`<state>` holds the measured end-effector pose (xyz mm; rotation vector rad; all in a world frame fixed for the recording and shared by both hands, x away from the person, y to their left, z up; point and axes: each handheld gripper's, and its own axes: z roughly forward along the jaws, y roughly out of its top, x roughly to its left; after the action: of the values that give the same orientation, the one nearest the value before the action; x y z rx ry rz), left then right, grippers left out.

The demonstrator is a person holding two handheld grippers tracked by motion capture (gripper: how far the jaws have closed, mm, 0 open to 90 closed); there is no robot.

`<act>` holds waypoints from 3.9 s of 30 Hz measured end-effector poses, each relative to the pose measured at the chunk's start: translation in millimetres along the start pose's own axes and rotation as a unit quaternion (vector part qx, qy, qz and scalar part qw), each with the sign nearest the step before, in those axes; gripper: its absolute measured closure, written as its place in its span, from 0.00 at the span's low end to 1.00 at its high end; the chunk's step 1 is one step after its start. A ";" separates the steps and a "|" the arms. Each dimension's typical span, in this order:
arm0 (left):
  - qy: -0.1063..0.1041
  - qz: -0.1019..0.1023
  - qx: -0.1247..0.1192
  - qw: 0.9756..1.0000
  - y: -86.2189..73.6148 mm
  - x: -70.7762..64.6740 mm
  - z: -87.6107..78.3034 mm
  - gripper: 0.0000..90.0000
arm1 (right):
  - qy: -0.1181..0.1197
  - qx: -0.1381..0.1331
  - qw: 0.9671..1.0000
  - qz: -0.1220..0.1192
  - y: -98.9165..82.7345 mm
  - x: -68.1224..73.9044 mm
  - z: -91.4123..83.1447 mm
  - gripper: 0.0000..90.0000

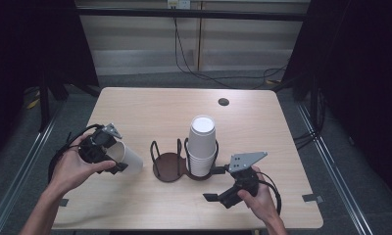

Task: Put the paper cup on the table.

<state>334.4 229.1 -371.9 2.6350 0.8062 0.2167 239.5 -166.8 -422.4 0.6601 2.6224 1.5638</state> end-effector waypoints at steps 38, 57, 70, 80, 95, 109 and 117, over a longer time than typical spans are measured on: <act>0.031 0.012 0.062 0.998 25.3 15.5 51.5 0.06 | -0.011 0.002 1.000 0.008 -3.6 -2.1 -1.4 0.15; 0.016 0.028 0.028 0.999 3.2 19.2 61.2 0.17 | -0.020 0.005 1.000 0.008 -3.6 -2.8 -1.5 0.15; 0.004 -0.008 -0.014 1.000 -15.7 23.4 55.4 0.17 | -0.024 -0.001 1.000 0.009 -3.8 -2.9 -5.3 0.15; 0.017 -0.013 -0.054 0.998 -33.0 18.9 39.4 0.18 | -0.035 -0.008 0.999 0.013 -4.5 -4.8 -7.2 0.15; 0.029 -0.059 -0.163 0.984 -62.0 0.7 13.5 0.19 | -0.052 -0.015 0.998 0.014 -7.3 -2.9 -8.2 0.15; 0.011 -0.083 -0.260 0.962 -67.7 -41.9 14.2 0.18 | -0.063 -0.020 0.998 0.018 -9.5 -2.3 -9.9 0.15; -0.011 -0.070 -0.310 0.948 -55.9 -66.6 18.9 0.18 | -0.070 -0.029 0.997 0.034 -18.2 -3.7 -13.0 0.15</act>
<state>255.9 228.4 -413.9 1.9797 0.7610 0.3369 233.5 -186.5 -432.1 0.8308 2.4693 1.5436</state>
